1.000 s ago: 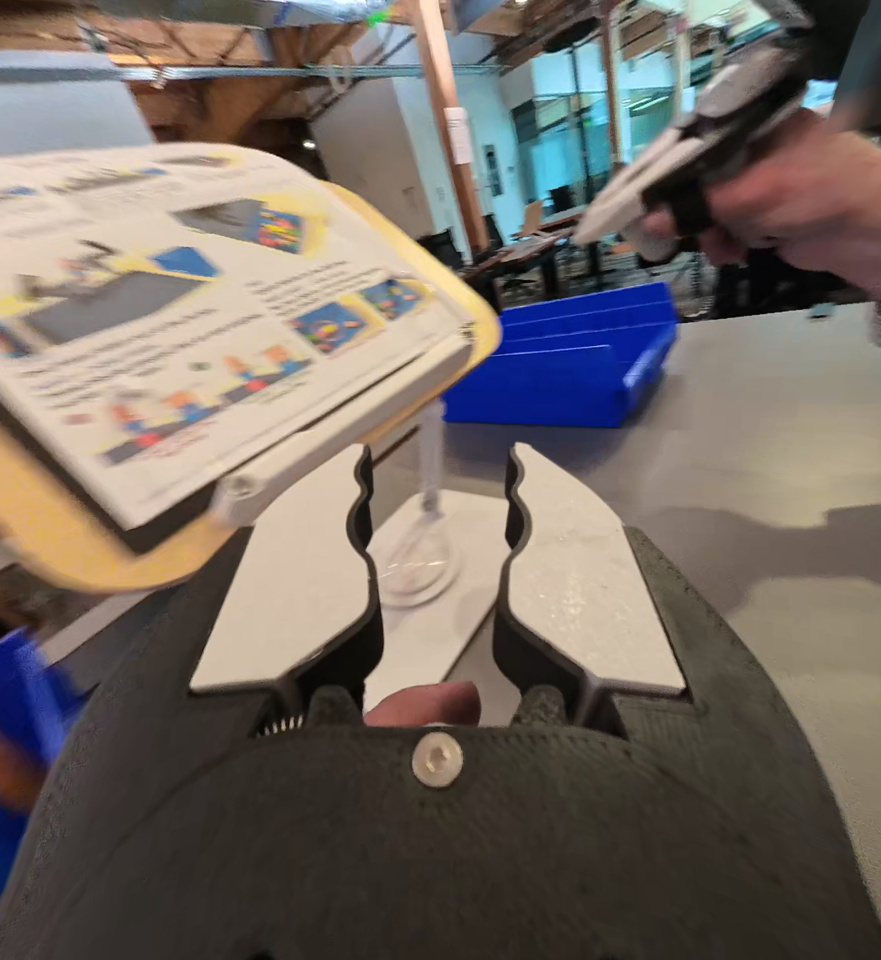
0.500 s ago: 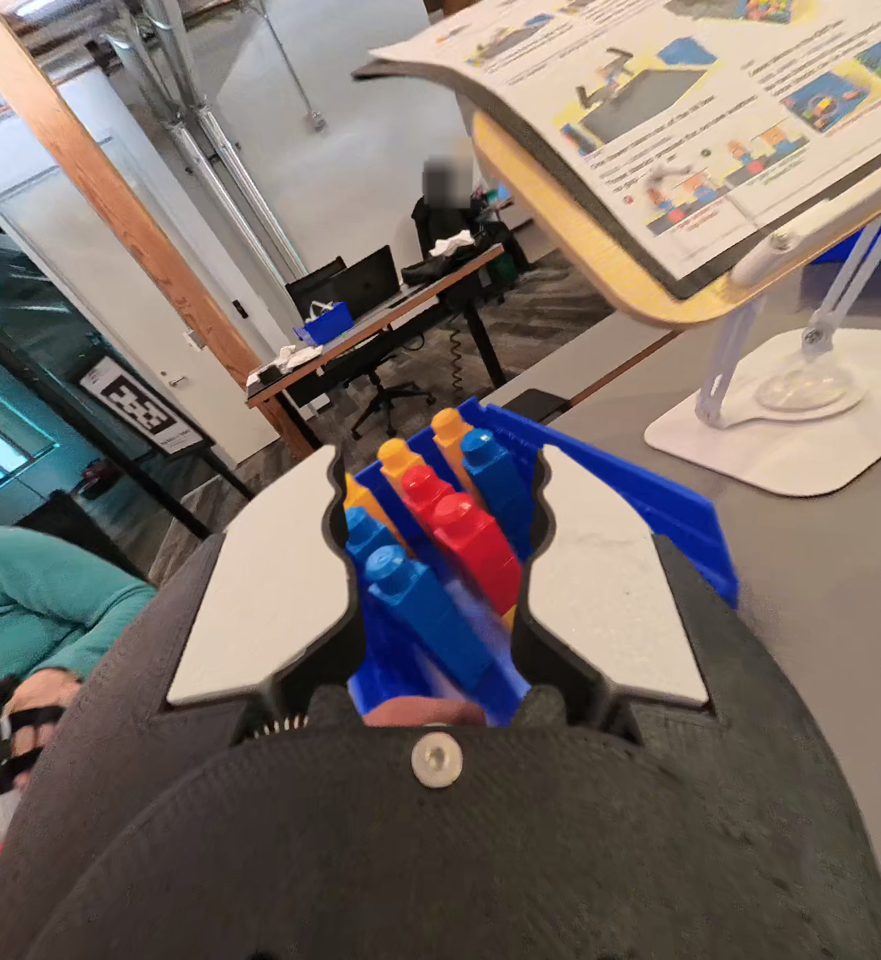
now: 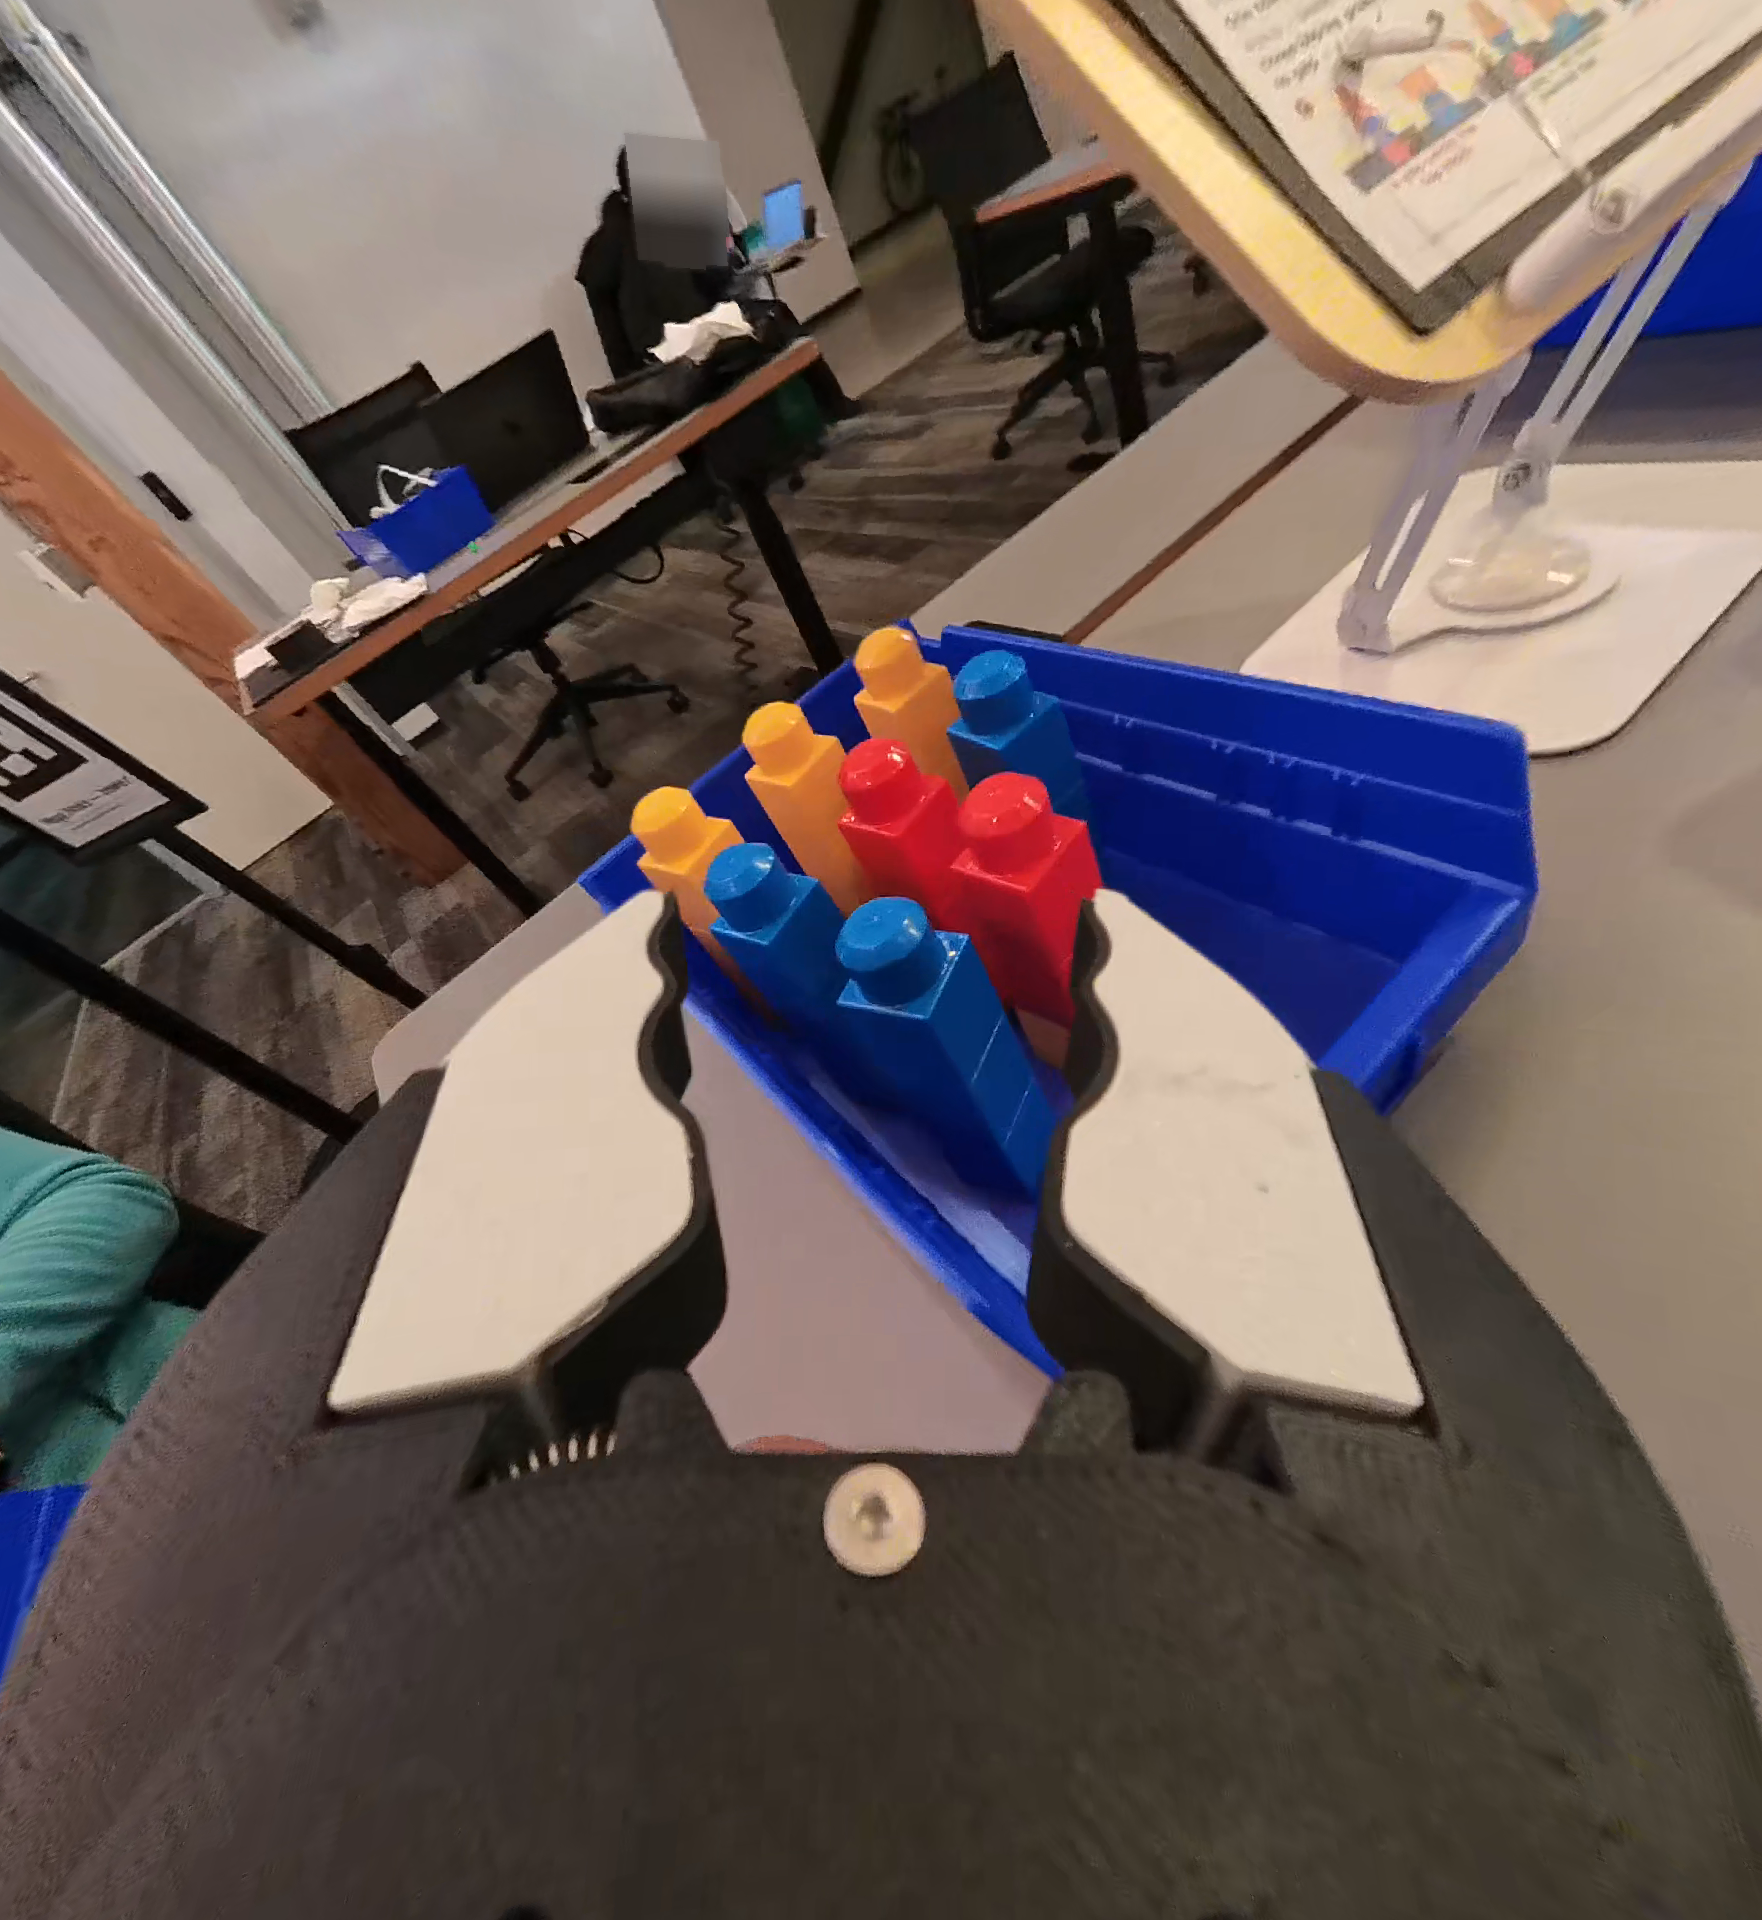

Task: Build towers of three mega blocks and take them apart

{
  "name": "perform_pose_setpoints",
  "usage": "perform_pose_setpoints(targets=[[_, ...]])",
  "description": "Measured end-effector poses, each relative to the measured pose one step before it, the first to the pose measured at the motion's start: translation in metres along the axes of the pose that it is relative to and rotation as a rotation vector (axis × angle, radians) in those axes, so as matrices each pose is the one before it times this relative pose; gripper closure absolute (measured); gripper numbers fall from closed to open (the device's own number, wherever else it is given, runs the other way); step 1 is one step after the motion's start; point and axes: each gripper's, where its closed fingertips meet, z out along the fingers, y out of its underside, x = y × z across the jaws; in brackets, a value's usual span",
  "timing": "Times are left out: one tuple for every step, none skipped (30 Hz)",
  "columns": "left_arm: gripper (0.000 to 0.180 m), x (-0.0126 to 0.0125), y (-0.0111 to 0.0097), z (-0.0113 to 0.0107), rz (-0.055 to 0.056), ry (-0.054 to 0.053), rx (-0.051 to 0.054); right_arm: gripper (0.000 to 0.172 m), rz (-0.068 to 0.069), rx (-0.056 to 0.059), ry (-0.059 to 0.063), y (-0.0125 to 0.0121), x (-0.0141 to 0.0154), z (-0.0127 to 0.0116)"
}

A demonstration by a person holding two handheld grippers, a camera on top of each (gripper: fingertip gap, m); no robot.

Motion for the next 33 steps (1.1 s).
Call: perform_pose_setpoints(targets=[[0.108,-0.00163,0.00270,0.00224,0.0123,0.0157,-0.0126,0.172,-0.0004,0.0027,-0.0115,0.00058,-0.00126,0.00063],[0.107,0.00070,0.00265,0.00274,0.0004,0.0363,-0.0071,0.172,0.0007,0.0057,-0.0114,-0.00004,-0.00122,0.00016],[0.106,-0.00056,0.00330,0.00309,-0.0014,0.0279,-0.0106,0.172,0.0040,0.0079,-0.0086,-0.00043,-0.00067,-0.00007],[0.104,-0.00177,0.00411,0.00337,0.0065,0.0182,-0.0172,0.172,0.0069,0.0097,-0.0090,-0.00078,-0.00061,-0.00038],[0.104,-0.00140,0.00343,0.00349,0.0025,0.0237,-0.0149,0.172,0.0085,0.0100,-0.0086,-0.00103,-0.00046,-0.00040],[0.103,-0.00161,0.00291,0.00372,-0.0006,0.0234,-0.0115,0.172,0.0077,0.0090,-0.0069,-0.00105,-0.00022,-0.00044],[0.100,-0.00392,0.00423,0.00343,0.0039,0.0055,-0.0215,0.172,0.0043,0.0088,-0.0080,-0.00115,-0.00050,-0.00027],[0.099,-0.00344,0.00383,0.00325,0.0049,0.0076,-0.0224,0.172,0.0008,0.0078,-0.0085,-0.00089,-0.00076,-0.00019],[0.099,0.00044,0.00236,0.00390,0.0020,0.0313,-0.0141,0.172,0.0012,0.0015,-0.0035,0.00013,-0.00011,0.00014],[0.100,0.00276,0.00178,0.00463,-0.0019,0.0423,-0.0141,0.172,0.0016,-0.0047,0.0007,0.00130,0.00040,0.00064],[0.099,0.00272,0.00137,0.00486,0.0044,0.0357,-0.0200,0.172,0.0001,-0.0077,-0.0024,0.00189,0.00000,0.00094],[0.099,0.00190,0.00213,0.00465,0.0181,0.0249,-0.0300,0.172,-0.0017,-0.0050,-0.0037,0.00129,-0.00042,0.00092],[0.100,0.00258,0.00272,0.00462,0.0139,0.0318,-0.0340,0.172,-0.0017,-0.0019,-0.0057,0.00078,-0.00072,0.00087],[0.100,0.00121,0.00201,0.00450,-0.0004,0.0279,-0.0257,0.172,0.0006,-0.0036,-0.0059,0.00081,-0.00065,0.00095],[0.100,0.00108,0.00140,0.00404,-0.0039,0.0288,-0.0148,0.172,0.0000,-0.0056,-0.0040,0.00104,-0.00048,0.00087],[0.101,-0.00044,0.00169,0.00379,-0.0010,0.0182,-0.0119,0.172,-0.0033,-0.0042,0.0000,0.00047,-0.00027,0.00056],[0.102,-0.00222,0.00245,0.00356,-0.0039,0.0090,-0.0123,0.172,-0.0042,-0.0014,-0.0016,0.00014,-0.00049,0.00019],[0.102,-0.00012,0.00237,0.00363,-0.0168,0.0246,-0.0103,0.172,-0.0026,0.0014,-0.0039,-0.00037,-0.00082,0.00000],[0.103,-0.00018,0.00217,0.00328,-0.0149,0.0213,-0.0126,0.172,-0.0007,0.0021,-0.0027,-0.00027,-0.00045,-0.00011],[0.104,-0.00147,0.00388,0.00288,-0.0021,0.0038,-0.0274,0.172,0.0003,0.0002,-0.0009,-0.00002,-0.00013,0.00001],[0.103,0.00065,0.00335,0.00244,-0.0052,0.0148,-0.0261,0.172,0.0002,-0.0007,0.0001,0.00025,0.00024,-0.00014],[0.107,0.00391,-0.00071,0.00163,-0.0121,0.0364,-0.0014,0.172,-0.0002,0.0001,0.0007,-0.00003,0.00025,-0.00019],[0.111,0.00198,0.00072,0.00137,0.0045,0.0163,-0.0135,0.172,0.0002,0.0006,0.0000,-0.00005,0.00024,-0.00022],[0.113,-0.00003,0.00148,0.00072,0.0124,-0.0033,-0.0206,0.172,0.0004,0.0006,-0.0021,-0.00009,-0.00006,-0.00014],[0.114,0.00174,-0.00096,0.00021,0.0048,0.0102,-0.0028,0.172,-0.0001,0.0009,-0.0014,-0.00018,-0.00006,-0.00004],[0.119,0.00357,-0.00125,0.00064,-0.0015,0.0275,0.0022,0.172,-0.0001,0.0002,0.0001,0.00005,0.00017,-0.00014],[0.120,-0.00002,0.00106,0.00183,-0.0043,0.0077,-0.0149,0.172,-0.0002,0.0001,-0.0007,-0.00002,0.00002,0.00003],[0.120,-0.00152,0.00274,0.00223,-0.0013,-0.0019,-0.0259,0.172,0.0002,-0.0009,-0.0018,0.00016,-0.00017,0.00009],[0.122,0.00119,0.00138,0.00237,-0.0068,0.0154,-0.0164,0.172,-0.0001,-0.0010,-0.0018,0.00022,-0.00017,0.00021],[0.125,0.00180,0.00102,0.00215,-0.0096,0.0207,-0.0149,0.172,-0.0009,-0.0011,-0.0021,0.00007,-0.00040,0.00030],[0.126,-0.00007,0.00198,0.00220,-0.0049,0.0046,-0.0206,0.172,-0.0013,-0.0020,-0.0020,0.00028,-0.00045,0.00026],[0.127,-0.00022,-0.00017,0.00074,0.0016,-0.0018,-0.0073,0.172,-0.0019,-0.0013,0.0007,-0.00003,-0.00012,0.00007],[0.140,0.00070,-0.00141,-0.00161,0.0116,0.0016,0.0006,0.172,-0.0019,-0.0005,0.0008,-0.00006,-0.00007,-0.00004]])
